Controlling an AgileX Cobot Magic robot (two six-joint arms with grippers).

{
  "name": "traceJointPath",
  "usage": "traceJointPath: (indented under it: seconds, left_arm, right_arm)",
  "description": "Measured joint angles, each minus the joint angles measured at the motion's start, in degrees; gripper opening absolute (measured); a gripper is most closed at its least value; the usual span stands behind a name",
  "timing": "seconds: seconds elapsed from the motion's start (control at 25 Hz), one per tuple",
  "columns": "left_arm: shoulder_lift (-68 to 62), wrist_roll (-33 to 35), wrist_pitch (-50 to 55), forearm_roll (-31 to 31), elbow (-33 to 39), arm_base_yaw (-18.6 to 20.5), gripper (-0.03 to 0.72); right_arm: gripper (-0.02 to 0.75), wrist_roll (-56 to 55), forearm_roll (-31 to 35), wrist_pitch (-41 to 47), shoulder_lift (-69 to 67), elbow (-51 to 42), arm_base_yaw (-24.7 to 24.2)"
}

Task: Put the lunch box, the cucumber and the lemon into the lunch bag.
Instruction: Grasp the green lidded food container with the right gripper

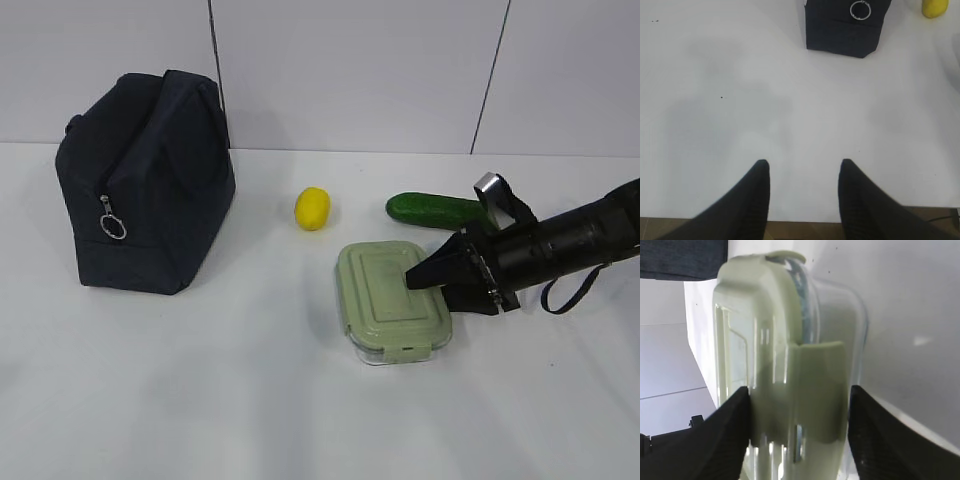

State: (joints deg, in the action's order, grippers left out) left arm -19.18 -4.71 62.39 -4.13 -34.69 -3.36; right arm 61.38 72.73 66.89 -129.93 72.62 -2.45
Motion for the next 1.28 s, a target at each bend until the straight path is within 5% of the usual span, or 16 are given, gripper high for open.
traceJointPath:
  seconds: [1.28]
  left_arm:
    - [0.0, 0.0, 0.0, 0.0, 0.0, 0.0, 0.320]
  right_arm:
    - [0.506, -1.3, -0.9, 0.1, 0.0, 0.1, 0.0]
